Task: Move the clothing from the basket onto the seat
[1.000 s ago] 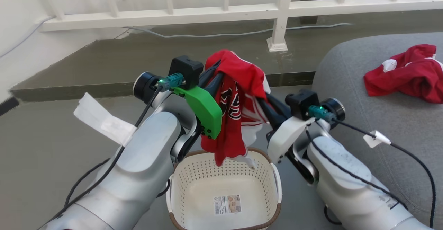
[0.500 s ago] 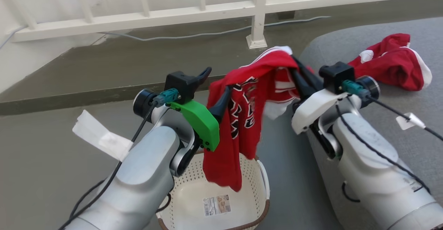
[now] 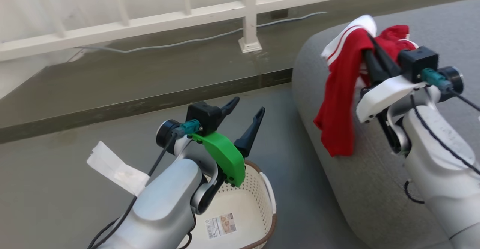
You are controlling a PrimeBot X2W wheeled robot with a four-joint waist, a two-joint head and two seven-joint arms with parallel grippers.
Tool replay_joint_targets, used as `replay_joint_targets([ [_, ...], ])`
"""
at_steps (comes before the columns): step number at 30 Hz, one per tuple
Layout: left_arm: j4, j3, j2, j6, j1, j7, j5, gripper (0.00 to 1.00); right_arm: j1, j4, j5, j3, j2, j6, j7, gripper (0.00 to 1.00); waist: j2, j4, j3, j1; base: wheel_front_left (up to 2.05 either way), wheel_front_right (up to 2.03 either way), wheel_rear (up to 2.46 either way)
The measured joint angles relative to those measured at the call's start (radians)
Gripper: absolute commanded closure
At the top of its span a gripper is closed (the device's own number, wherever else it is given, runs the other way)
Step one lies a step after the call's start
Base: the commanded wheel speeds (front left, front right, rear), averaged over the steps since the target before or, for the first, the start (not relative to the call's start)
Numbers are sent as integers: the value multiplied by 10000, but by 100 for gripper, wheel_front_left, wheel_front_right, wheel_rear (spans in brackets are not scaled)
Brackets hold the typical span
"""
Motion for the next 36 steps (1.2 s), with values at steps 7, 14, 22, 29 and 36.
replay_joint_targets([
  [7, -257, -280, 12, 0, 93, -88, 159, 0, -185, -397, 0, -318, -477, -79, -2, 100, 0, -638, 51, 0, 0, 0, 0],
  [14, -554, -516, 31, -2, 229, -100, 180, 0, -396, -805, 0, -504, -765, -151, -2, 100, 0, -1350, 181, 0, 0, 0, 0],
  [22, -882, -631, 40, 63, 287, -98, 299, 0, -429, -1302, 54, -568, -846, -148, 19, 100, 0, -2323, 509, 0, 0, 0, 0],
  [29, -1051, -840, 54, 105, 246, 15, 681, 0, -427, -1536, 374, -903, -934, -150, 31, 100, 0, -2849, 1063, 0, 0, 0, 0],
  [36, -1181, -947, 123, 180, 2, 230, 794, 0, -543, -1567, 568, -1377, -1154, -165, 35, 100, 0, -3017, 1744, 0, 0, 0, 0],
])
